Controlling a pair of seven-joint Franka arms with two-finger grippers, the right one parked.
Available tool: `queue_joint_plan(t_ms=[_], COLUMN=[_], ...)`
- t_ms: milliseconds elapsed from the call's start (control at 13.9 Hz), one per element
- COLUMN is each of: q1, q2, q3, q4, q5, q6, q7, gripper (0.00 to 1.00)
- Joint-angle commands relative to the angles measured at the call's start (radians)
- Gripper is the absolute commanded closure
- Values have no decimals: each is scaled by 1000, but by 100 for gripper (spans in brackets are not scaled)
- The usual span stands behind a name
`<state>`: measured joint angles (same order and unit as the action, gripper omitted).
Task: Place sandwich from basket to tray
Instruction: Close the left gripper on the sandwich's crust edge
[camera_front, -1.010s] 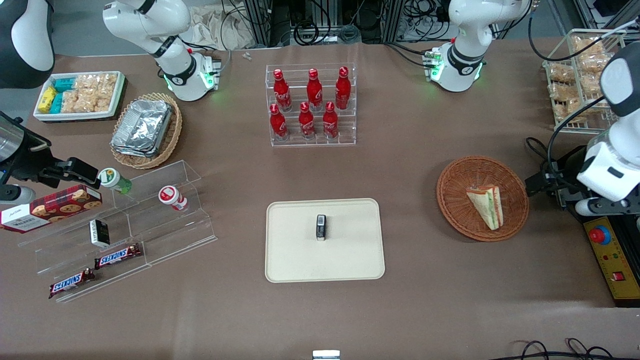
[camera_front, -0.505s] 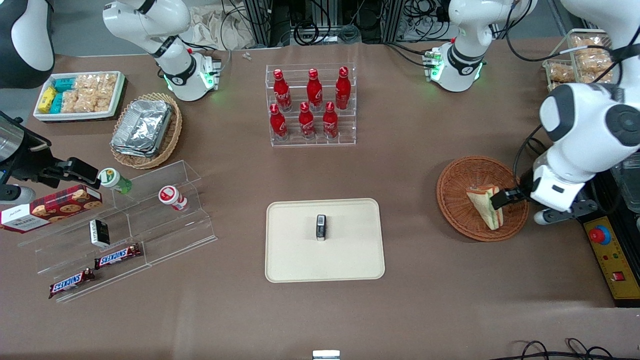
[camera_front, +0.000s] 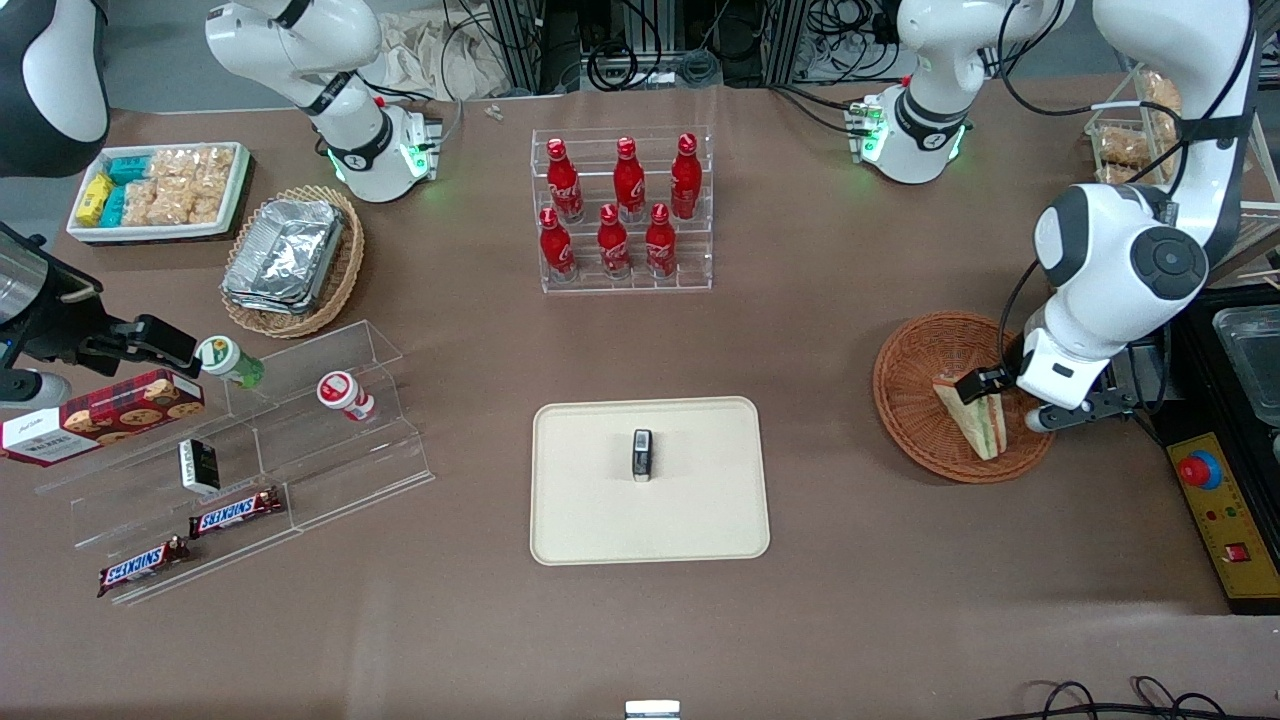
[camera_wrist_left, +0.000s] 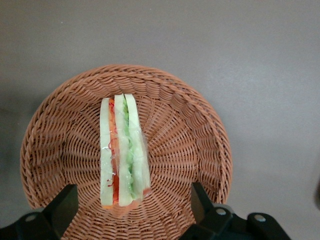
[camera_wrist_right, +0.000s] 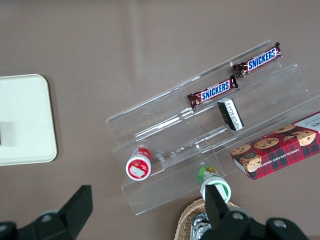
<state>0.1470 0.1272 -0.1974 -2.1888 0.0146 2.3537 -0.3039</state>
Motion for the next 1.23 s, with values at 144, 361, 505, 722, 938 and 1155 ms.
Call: queue_joint_plan(t_ms=[144,361,505,722,938,1155], q1=[2,5,5,5,6,6], q2=[61,106,133,161,160,147], q3=[6,9,9,9,15,15], q4=[-16,-16,-16,-14,-16,-12], q5=[24,25,25,25,25,25], q6=[45,85,119,139,144,141], q7=[-24,-24,-24,-24,-23,-17], gripper=[0,0,0,6,64,100])
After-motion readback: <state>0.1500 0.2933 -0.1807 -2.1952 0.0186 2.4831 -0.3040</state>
